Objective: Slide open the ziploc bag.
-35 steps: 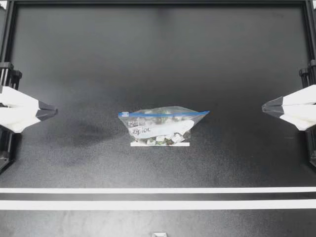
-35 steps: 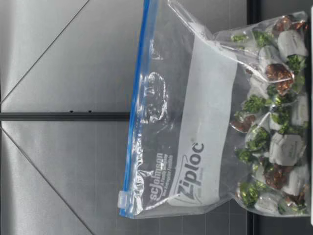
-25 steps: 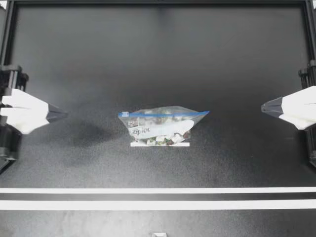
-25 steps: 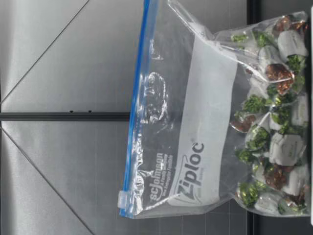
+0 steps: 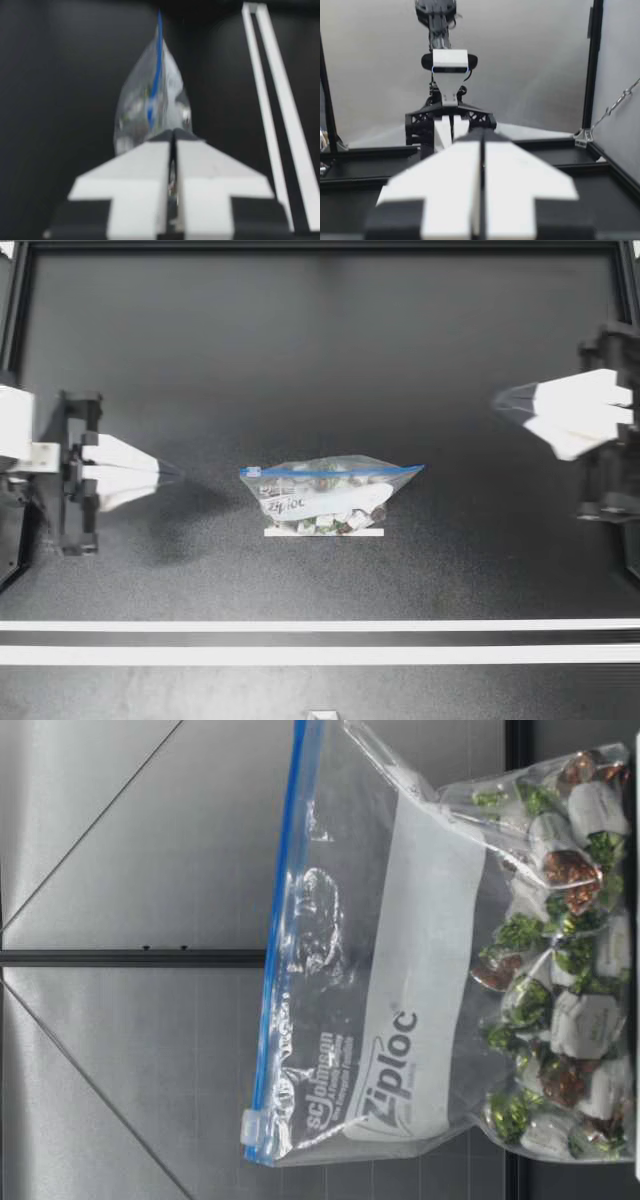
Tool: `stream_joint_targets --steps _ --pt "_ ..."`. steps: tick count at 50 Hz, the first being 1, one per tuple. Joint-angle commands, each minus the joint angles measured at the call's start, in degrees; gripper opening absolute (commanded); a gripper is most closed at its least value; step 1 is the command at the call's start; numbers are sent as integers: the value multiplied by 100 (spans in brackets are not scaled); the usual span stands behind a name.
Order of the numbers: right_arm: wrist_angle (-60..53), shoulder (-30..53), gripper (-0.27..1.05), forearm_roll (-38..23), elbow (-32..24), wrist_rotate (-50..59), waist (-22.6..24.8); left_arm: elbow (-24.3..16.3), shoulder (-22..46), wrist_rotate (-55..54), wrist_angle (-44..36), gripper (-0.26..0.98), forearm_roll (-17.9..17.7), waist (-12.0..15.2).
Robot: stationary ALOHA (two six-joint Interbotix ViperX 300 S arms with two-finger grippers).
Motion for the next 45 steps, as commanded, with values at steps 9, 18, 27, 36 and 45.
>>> stream_joint_targets --steps 9,18,27,36,45 --pt "-44 1424 -15 -9 -1055 -26 -114 -26 1160 9 -1011 -14 -457 18" --pt "132 2162 -15 -18 -1573 -53 -132 88 1582 18 -1907 -5 -483 18" --pt "738 2733 -12 -149 -2171 -176 -149 35 2021 26 -2347 12 -466 18" --pt "1301 3155 12 -158 -2663 -396 -149 -79 2426 26 -2777 29 -448 -79" --pt "1406 3551 57 -167 -2962 -431 -149 -334 2777 26 -2856 31 -404 -176"
